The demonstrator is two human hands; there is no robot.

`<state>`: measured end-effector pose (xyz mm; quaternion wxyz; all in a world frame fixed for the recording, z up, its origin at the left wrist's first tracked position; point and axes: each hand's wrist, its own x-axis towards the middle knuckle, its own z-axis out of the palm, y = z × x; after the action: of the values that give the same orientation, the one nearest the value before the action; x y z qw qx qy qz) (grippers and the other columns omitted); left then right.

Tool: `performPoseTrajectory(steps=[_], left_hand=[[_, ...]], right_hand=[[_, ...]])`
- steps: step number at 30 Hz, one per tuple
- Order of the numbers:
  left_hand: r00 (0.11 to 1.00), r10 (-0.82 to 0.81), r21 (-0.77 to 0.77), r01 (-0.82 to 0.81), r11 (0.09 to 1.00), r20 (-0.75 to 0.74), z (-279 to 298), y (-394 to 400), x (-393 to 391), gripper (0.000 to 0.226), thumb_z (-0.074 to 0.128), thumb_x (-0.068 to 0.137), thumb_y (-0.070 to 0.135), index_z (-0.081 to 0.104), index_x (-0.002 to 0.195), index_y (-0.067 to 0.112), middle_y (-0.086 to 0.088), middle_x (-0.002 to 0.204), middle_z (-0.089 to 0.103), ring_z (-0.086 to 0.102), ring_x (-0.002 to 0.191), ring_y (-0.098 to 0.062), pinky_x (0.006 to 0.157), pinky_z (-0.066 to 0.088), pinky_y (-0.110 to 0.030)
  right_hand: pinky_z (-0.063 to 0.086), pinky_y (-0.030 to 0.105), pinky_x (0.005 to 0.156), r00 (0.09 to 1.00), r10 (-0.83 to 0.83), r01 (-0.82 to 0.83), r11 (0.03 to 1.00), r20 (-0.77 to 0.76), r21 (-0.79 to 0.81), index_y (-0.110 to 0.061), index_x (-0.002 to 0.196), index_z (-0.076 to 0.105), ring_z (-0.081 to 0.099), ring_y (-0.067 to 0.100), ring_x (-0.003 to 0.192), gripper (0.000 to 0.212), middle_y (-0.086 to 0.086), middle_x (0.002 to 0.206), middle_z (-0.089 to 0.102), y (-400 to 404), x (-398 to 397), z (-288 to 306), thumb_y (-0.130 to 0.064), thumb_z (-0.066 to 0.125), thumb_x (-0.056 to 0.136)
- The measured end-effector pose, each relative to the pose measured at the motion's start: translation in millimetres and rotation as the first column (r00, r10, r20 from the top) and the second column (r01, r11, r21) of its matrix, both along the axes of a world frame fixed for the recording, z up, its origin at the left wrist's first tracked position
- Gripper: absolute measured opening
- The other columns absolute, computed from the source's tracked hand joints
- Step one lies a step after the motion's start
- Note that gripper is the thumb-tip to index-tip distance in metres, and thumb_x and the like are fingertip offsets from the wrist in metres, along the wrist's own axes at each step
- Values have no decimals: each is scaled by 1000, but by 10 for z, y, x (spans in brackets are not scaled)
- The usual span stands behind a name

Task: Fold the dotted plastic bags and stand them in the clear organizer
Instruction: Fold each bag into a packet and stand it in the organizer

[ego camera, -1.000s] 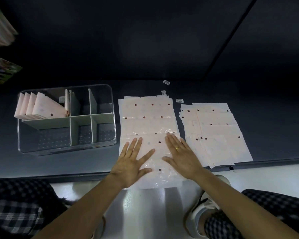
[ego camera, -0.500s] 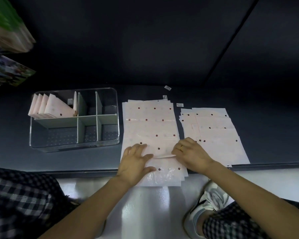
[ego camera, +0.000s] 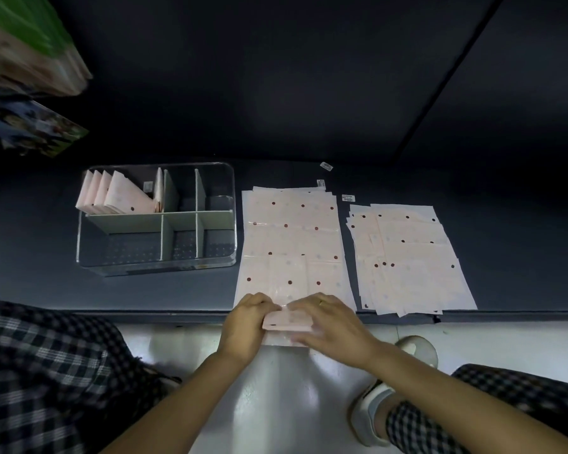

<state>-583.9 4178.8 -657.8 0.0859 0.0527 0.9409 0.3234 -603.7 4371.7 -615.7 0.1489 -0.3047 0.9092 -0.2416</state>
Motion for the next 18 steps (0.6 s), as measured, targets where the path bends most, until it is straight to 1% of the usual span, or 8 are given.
performPoseTrajectory(steps=[2,5,6,8,11,14,16,18], left_hand=[[996,78,102,-83,991,53,22,2,-31,21,58,87,6,72,99,13,-1,100,65,55,96,-19,75,40,-24],[969,182,126,-204,971,166,25,12,-123,18,63,89,18,69,80,4,-8,82,67,59,78,-22,66,39,-29],[955,216,154,-250,956,205,26,16,-148,21,65,88,20,64,71,6,-6,71,64,57,68,-18,63,39,-30],[924,279,219,-339,915,261,27,21,-179,28,69,84,17,51,62,16,3,57,51,46,52,-7,56,35,-26],[880,370,270,-449,852,298,15,31,-211,13,71,82,13,59,80,15,6,61,57,51,59,-11,57,38,-22],[838,442,312,-534,786,320,8,44,-243,17,70,84,11,60,97,13,4,66,61,60,68,-16,61,44,-22],[864,454,267,-500,824,218,20,47,-241,23,69,84,11,57,104,12,2,80,59,59,80,-21,69,46,-28],[938,345,147,-336,930,-39,38,33,-192,27,71,82,11,59,106,10,-4,99,57,55,92,-23,77,47,-33]], right_hand=[[34,11,86,963,-159,169,985,217,-31,-23,117,60,51,3,104,37,-11,111,62,47,-113,-24,-34,69,82],[38,5,71,843,-350,421,902,409,-95,-18,92,65,56,6,86,9,-10,88,64,16,-230,-111,-20,69,84],[38,5,64,791,-409,498,862,455,-91,-16,85,63,55,7,77,6,-8,81,63,-11,-257,-129,-20,68,86],[37,11,58,707,-507,605,795,493,-49,-14,77,62,52,9,69,14,-3,75,62,-76,-311,-190,-23,66,87],[42,22,71,661,-603,644,761,447,75,-10,83,67,59,15,84,16,3,88,68,-182,-391,-252,-24,64,88],[45,26,76,615,-659,678,722,433,137,-4,87,69,61,20,87,20,8,89,69,-247,-452,-282,-23,63,88],[44,25,72,601,-673,680,714,430,166,-2,86,69,60,21,81,21,8,83,66,-265,-485,-283,-22,63,88],[40,22,67,585,-682,682,707,439,190,2,87,68,56,18,76,25,9,81,65,-271,-507,-287,-22,63,89]])
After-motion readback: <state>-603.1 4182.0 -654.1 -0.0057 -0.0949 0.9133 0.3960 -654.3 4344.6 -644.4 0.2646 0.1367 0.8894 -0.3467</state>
